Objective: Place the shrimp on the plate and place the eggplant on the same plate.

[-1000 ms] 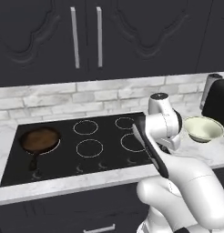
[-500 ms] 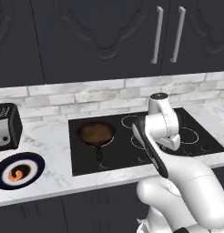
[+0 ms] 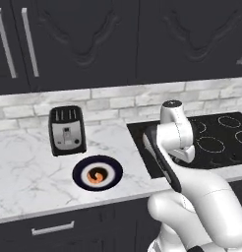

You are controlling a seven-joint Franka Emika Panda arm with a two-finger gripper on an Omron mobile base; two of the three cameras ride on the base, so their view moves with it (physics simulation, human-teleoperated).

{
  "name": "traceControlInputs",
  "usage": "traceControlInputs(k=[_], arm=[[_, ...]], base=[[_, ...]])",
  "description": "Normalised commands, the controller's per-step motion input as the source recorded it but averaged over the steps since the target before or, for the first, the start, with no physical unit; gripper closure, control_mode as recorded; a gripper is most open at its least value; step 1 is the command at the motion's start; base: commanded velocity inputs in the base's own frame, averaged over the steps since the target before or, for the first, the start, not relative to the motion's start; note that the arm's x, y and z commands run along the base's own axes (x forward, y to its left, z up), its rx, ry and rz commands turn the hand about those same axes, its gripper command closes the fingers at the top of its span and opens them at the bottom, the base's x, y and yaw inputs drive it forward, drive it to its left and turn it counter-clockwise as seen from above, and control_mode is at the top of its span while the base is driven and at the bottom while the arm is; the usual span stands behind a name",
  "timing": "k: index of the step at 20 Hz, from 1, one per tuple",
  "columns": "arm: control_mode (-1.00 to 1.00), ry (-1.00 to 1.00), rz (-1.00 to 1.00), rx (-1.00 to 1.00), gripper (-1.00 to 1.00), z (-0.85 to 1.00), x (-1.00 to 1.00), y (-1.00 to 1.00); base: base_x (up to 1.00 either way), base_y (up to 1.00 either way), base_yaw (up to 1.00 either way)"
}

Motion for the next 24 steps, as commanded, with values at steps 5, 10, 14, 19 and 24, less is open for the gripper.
traceControlInputs(k=[5, 10, 14, 19, 24], arm=[[1.0, 0.0, 0.0, 0.0, 1.0, 0.0, 0.0, 0.0], [-1.0, 0.02, 0.03, 0.0, 1.0, -0.01, 0.0, 0.38], [-1.0, 0.0, 0.02, 0.0, 1.0, 0.0, 0.07, 0.03], [-1.0, 0.0, 0.2, 0.0, 1.0, -0.03, 0.4, -0.03], [-1.0, 0.0, 0.48, 0.0, 1.0, -0.23, 0.46, -0.01]], base=[[0.0, 0.96, 0.0], [0.0, 0.15, 0.0], [0.0, 0.0, 0.0], [0.0, 0.0, 0.0], [0.0, 0.0, 0.0]])
